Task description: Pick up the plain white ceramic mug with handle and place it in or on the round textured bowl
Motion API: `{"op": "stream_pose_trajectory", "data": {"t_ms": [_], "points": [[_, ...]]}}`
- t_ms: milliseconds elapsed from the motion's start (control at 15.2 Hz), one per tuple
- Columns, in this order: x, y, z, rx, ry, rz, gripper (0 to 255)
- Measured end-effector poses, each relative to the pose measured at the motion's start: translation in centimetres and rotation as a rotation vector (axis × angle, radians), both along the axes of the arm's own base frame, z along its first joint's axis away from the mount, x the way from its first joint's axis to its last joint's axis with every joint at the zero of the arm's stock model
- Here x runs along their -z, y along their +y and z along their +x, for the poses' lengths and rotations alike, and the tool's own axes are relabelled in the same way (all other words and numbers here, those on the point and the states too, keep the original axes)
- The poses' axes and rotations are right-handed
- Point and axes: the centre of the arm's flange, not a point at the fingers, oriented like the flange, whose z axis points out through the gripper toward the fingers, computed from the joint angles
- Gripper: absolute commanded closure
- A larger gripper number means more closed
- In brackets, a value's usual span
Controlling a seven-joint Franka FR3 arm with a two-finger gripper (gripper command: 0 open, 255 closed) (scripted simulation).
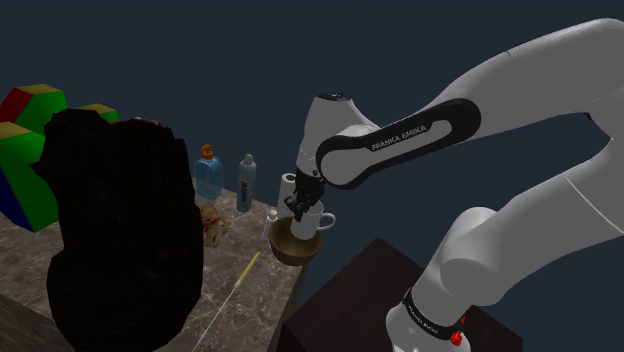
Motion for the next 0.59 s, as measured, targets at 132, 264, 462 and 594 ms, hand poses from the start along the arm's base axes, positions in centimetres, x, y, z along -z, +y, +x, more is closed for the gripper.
{"op": "stream_pose_trajectory", "data": {"t_ms": [132, 264, 462, 594], "points": [[1.0, -0.1, -0.1, 0.0, 0.0, 0.0, 255], [1.9, -0.1, 0.0, 0.0, 0.0, 0.0, 255], [2.2, -0.1, 0.0, 0.0, 0.0, 0.0, 255], [2.3, -0.1, 0.0, 0.0, -0.001, 0.0, 255]]}}
